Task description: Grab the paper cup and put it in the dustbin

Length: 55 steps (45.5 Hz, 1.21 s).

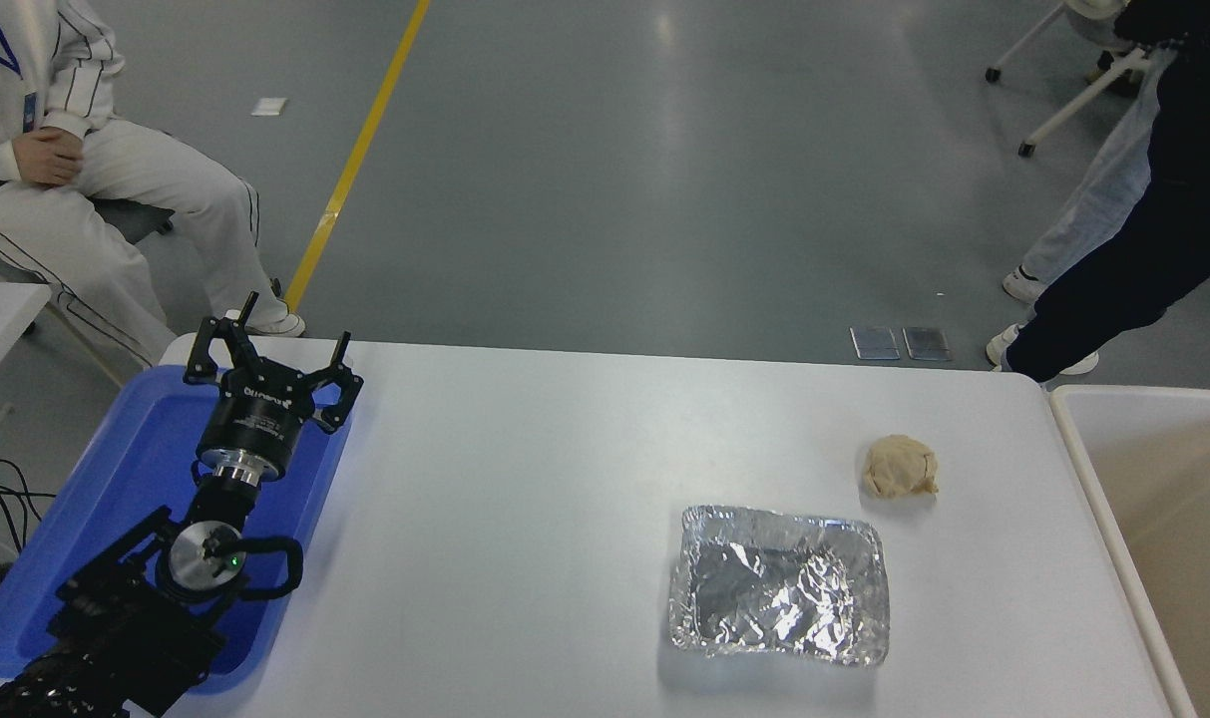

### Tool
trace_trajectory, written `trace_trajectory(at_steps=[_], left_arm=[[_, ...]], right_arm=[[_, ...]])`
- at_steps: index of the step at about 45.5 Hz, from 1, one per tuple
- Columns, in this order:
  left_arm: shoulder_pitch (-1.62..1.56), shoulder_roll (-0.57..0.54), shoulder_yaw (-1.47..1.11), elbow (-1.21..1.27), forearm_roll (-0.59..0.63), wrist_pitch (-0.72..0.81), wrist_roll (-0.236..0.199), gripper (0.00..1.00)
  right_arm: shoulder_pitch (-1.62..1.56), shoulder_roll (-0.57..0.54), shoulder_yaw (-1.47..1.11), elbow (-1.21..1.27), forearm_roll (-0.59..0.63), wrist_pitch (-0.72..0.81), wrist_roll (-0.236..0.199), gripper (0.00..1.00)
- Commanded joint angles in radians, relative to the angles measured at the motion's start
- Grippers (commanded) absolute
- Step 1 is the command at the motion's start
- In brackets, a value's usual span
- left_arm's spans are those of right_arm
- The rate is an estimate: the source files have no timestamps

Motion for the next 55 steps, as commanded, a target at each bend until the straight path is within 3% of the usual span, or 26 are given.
trace_trajectory(at_steps=[1, 20, 41, 55], left_arm=[[0.000, 0.000, -0.001, 0.000, 0.000, 0.000, 0.000, 1.00], [0.000, 0.000, -0.001, 0.000, 0.000, 0.000, 0.000, 1.00], [0.000, 0.000, -0.001, 0.000, 0.000, 0.000, 0.000, 1.00], [0.000, 0.000, -0.001, 0.000, 0.000, 0.000, 0.000, 1.00]], right_arm=[[-0.258, -0.069, 0.189, -0.130, 0.006, 0.000, -0.001, 0.00], [-0.654, -0.037, 0.524, -0.474, 0.016, 0.000, -0.001, 0.00], [-0.955, 0.064, 0.593, -0.649, 0.250, -0.003, -0.003, 0.00], [-1.070, 0.092, 0.742, -0.644, 0.300, -0.284, -0.004, 0.00]])
